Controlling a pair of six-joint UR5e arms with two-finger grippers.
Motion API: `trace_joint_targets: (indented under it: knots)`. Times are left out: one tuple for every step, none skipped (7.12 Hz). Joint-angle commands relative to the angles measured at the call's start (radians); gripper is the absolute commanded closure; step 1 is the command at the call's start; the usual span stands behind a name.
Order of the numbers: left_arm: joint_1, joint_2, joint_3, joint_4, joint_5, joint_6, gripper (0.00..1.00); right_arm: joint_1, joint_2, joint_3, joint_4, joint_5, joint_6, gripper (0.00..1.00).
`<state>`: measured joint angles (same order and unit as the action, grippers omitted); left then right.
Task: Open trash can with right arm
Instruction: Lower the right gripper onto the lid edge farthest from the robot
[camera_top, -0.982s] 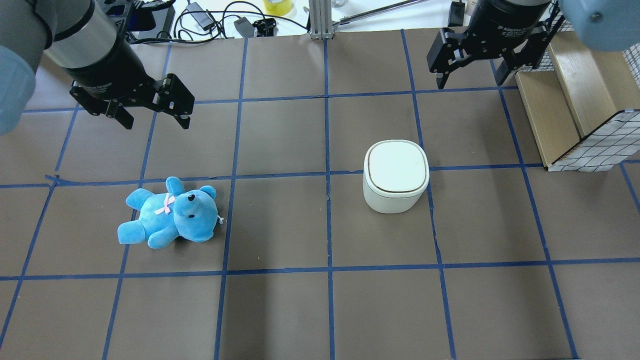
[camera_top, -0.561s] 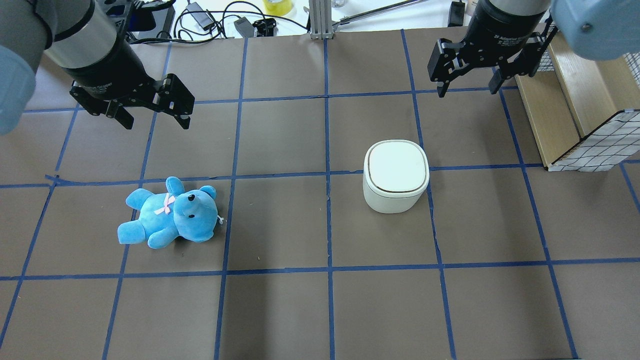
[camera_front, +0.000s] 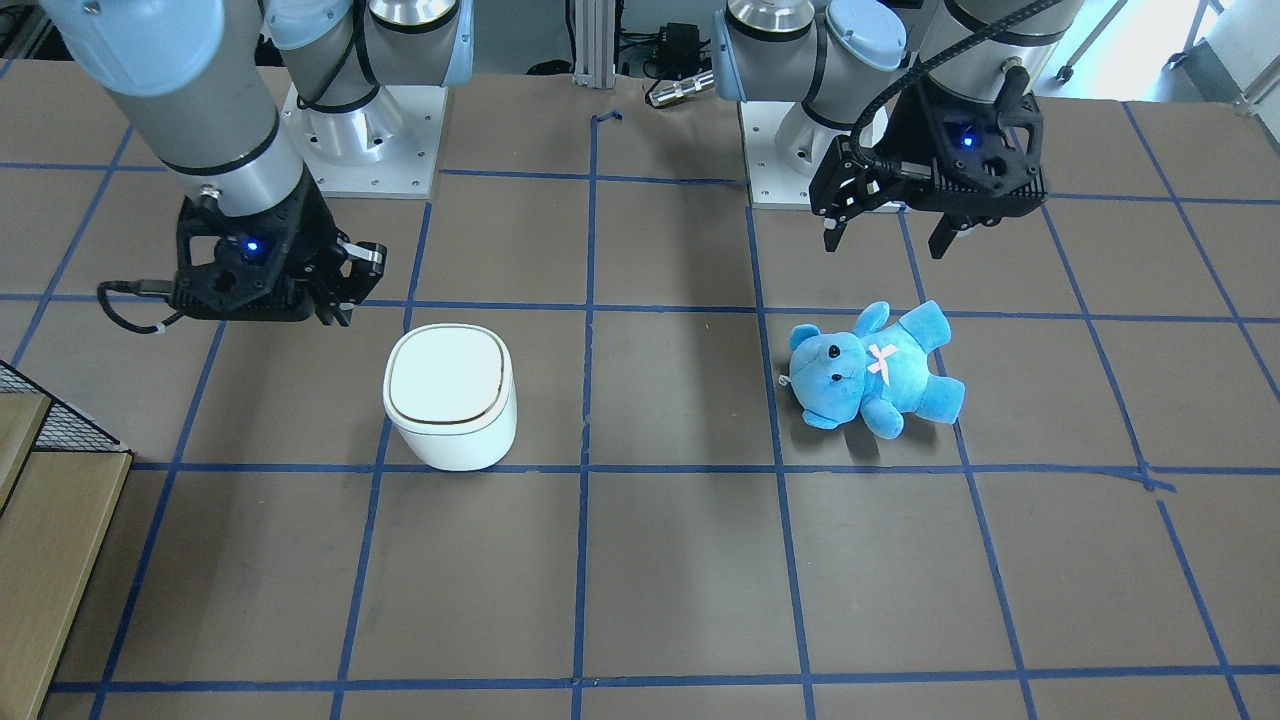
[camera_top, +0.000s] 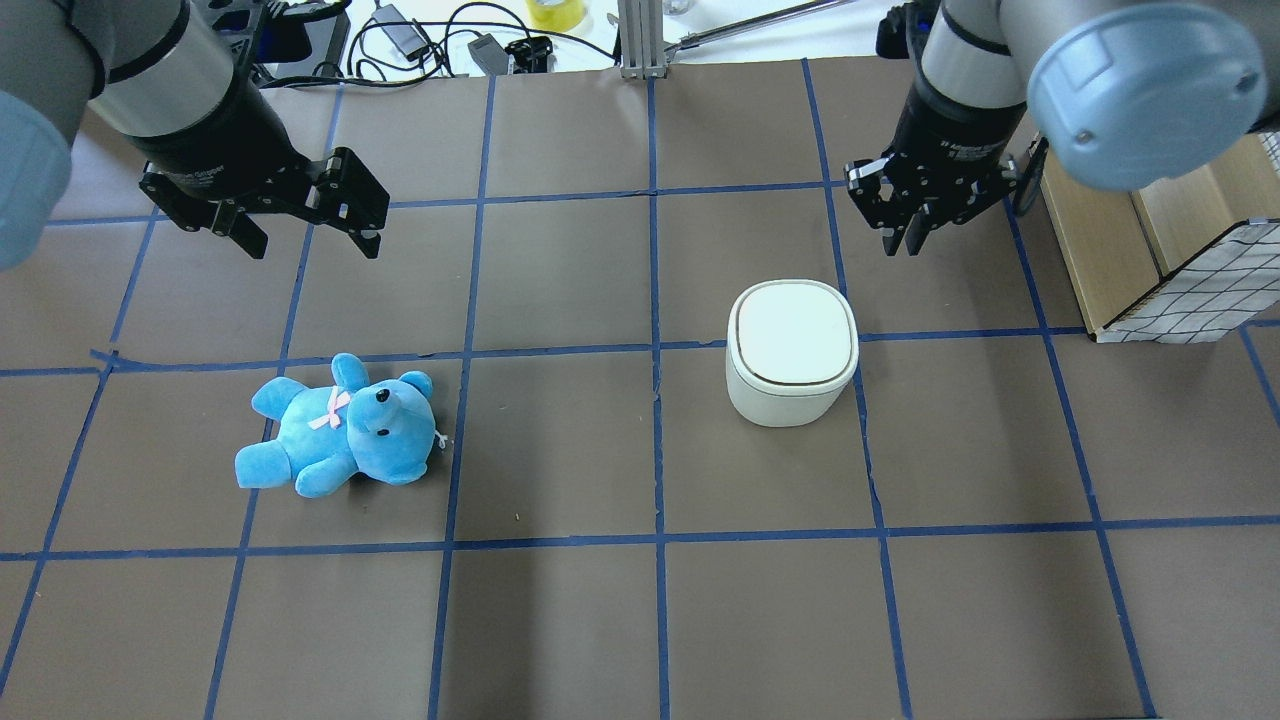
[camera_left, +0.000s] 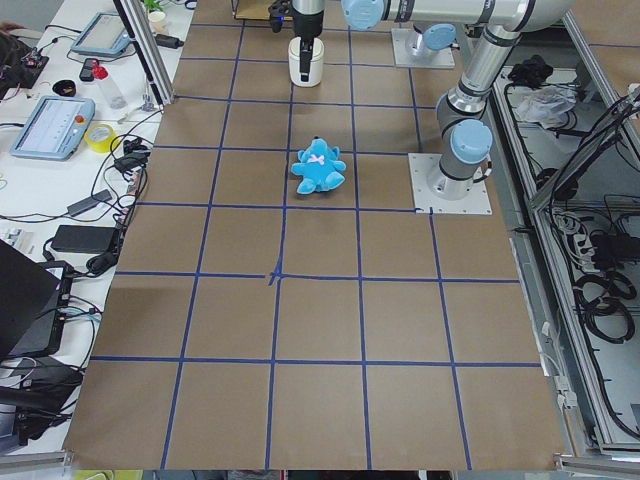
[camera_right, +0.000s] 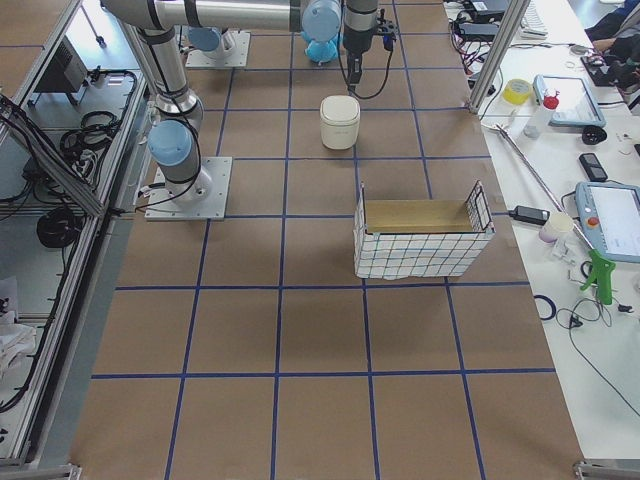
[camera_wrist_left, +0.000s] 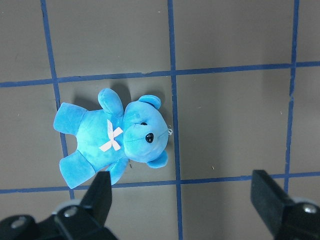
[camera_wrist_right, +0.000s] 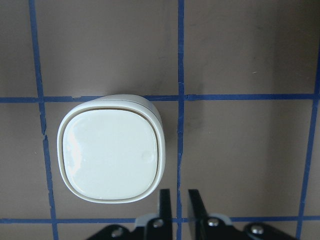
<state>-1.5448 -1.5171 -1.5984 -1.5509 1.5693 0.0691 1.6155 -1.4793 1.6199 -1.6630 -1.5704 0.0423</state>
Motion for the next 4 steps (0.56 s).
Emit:
trace_joint_targets:
  knots:
    - [0.000, 0.000, 0.000, 0.000, 0.000, 0.000, 0.00, 0.040, 0.010, 0.124, -0.134, -0.002, 0.021, 1.00]
    - [0.000, 0.000, 0.000, 0.000, 0.000, 0.000, 0.00, 0.041, 0.017, 0.153, -0.179, 0.004, 0.021, 1.00]
    - [0.000, 0.000, 0.000, 0.000, 0.000, 0.000, 0.00, 0.049, 0.036, 0.173, -0.198, 0.004, 0.022, 1.00]
    - [0.000, 0.000, 0.000, 0.000, 0.000, 0.000, 0.00, 0.070, 0.046, 0.207, -0.260, -0.006, 0.021, 1.00]
